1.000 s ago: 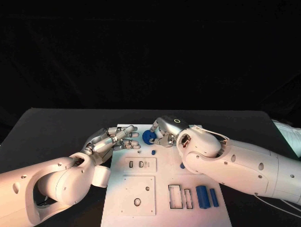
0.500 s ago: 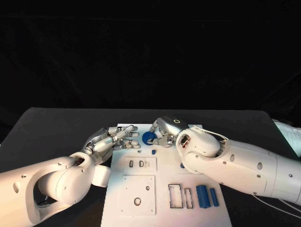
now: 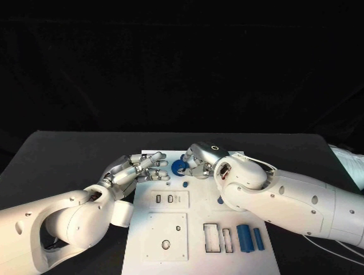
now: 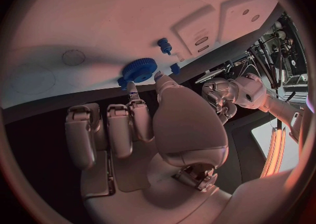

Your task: Assemble the parts on the task board

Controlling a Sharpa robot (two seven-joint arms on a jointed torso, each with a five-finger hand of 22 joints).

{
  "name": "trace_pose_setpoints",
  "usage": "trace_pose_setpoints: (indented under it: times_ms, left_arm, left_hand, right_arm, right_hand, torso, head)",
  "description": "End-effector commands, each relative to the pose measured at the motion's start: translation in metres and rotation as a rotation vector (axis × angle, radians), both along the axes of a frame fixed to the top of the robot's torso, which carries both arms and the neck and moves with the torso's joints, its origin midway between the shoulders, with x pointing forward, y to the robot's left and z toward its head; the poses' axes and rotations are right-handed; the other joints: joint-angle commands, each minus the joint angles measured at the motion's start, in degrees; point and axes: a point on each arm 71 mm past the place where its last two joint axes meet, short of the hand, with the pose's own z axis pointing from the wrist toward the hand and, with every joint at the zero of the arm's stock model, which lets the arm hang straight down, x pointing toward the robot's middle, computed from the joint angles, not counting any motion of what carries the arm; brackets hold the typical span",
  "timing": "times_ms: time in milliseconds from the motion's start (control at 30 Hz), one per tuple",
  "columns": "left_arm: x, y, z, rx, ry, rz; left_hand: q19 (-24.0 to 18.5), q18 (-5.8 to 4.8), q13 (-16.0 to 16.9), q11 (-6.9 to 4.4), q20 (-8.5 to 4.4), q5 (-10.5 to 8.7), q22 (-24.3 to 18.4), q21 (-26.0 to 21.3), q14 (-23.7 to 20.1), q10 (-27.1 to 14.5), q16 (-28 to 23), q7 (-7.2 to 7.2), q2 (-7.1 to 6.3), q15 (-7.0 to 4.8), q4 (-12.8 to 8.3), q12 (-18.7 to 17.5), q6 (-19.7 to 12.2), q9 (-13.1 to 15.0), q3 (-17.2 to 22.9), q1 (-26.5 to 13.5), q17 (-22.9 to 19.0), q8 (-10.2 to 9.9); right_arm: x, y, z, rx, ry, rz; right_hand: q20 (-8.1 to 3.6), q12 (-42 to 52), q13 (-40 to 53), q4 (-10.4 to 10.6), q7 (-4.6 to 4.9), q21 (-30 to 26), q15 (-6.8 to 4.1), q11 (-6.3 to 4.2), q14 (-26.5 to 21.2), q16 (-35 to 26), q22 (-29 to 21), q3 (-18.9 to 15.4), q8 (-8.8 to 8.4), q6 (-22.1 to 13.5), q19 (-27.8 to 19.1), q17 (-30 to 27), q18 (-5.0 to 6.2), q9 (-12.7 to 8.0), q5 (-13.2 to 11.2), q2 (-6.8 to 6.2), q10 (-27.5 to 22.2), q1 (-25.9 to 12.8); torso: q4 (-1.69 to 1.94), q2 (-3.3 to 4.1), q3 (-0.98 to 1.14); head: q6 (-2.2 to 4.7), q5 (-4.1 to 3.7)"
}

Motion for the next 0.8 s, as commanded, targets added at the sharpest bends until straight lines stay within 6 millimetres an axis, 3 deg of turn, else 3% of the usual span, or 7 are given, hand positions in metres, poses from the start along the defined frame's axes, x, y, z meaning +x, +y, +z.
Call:
trace_pose_setpoints:
  times_ms: [33, 300, 367, 500, 800]
  left_arm:
    - [-0.001, -0.002, 0.001, -0.012, -0.004, -0.017]
    - [0.0, 0.002, 0.001, -0.009, -0.006, -0.008]
    - [0.001, 0.003, 0.001, -0.009, -0.006, -0.007]
    - [0.002, 0.005, -0.002, -0.005, -0.003, -0.002]
    - [0.005, 0.007, -0.008, 0.001, 0.005, 0.006]
  left_hand:
    - [0.1, 0.55, 0.0, 0.29, -0.01, -0.24, 0.1, 0.2, 0.0, 0.0, -0.3, 0.19, -0.03, 0.27, -0.4, -0.4, 0.1, 0.0, 0.1, 0.6, 0.1, -0.3]
    - [0.1, 0.55, -0.1, 0.3, -0.01, -0.24, 0.1, 0.2, 0.0, 0.0, -0.4, 0.19, -0.03, 0.26, -0.4, -0.4, 0.1, 0.0, 0.2, 0.6, 0.1, -0.4]
    - [0.1, 0.55, -0.1, 0.3, -0.01, -0.24, 0.1, 0.2, 0.0, 0.0, -0.4, 0.19, -0.03, 0.26, -0.4, -0.4, 0.1, 0.0, 0.2, 0.6, 0.1, -0.4]
    - [0.1, 0.55, -0.1, 0.3, -0.01, -0.24, 0.1, 0.2, 0.0, 0.0, -0.4, 0.19, -0.04, 0.26, -0.5, -0.5, 0.1, 0.0, 0.2, 0.6, 0.2, -0.4]
    - [0.0, 0.55, -0.1, 0.3, -0.01, -0.24, 0.1, 0.3, 0.0, 0.0, -0.4, 0.18, -0.04, 0.26, -0.5, -0.5, 0.1, 0.0, 0.2, 0.6, 0.2, -0.4]
  right_arm:
    - [0.0, -0.007, 0.002, 0.067, -0.005, -0.012]
    - [-0.006, -0.051, 0.017, 0.327, -0.012, 0.058]
    - [-0.008, -0.068, 0.019, 0.393, 0.03, 0.086]
    - [-0.009, -0.11, 0.021, 0.468, 0.094, 0.088]
    - [-0.004, -0.177, 0.009, 0.456, 0.112, -0.008]
  right_hand:
    - [0.41, 0.4, 8.3, -0.1, -0.02, 0.2, 0.33, 0.24, 4.3, 0.1, 12.1, -0.2, 0.04, -0.3, 3.6, 7.3, -0.5, 0.1, 0.5, 0.27, 1.8, -0.6]
    - [0.43, -0.5, 7.9, -2.6, 0.16, -0.1, 0.38, 0.32, 4.2, -0.2, 11.6, 0.9, -0.05, -0.8, 3.1, 6.8, -0.37, 0.1, 2.3, 0.7, 1.4, 3.5]
    - [0.42, -0.8, 7.7, -4.7, 0.26, -0.1, 0.39, 0.35, 4.2, -0.2, 11.5, 1.9, -0.05, -0.9, 3.0, 6.9, -0.34, 0.1, 3.0, 0.94, 1.2, 6.5]
    - [0.51, -1.7, 7.3, -7.3, 0.44, -0.5, 0.49, 0.47, 4.1, -0.5, 10.8, 2.1, -0.07, -1.2, 2.4, 6.3, -0.15, 0.0, 3.6, -0.05, 0.7, 8.9]
    - [0.58, -1.6, 7.4, -8.9, 0.52, -0.4, 0.56, 0.54, 4.2, -0.1, 11.0, 1.7, -0.13, -1.6, 2.5, 7.1, -0.19, -0.1, 4.3, -1.07, 0.7, 9.9]
  torso:
    - [0.03, -0.06, 0.09]
    - [-0.75, -0.51, 0.33]
    - [-1.12, -0.8, 0.47]
    - [-1.88, -1.43, 0.94]
    - [-2.44, -2.04, 1.61]
  head:
    - [0.13, -0.07]
    - [0.37, 0.03]
    - [0.37, 0.03]
    - [0.57, -0.66]
    - [0.42, -0.79]
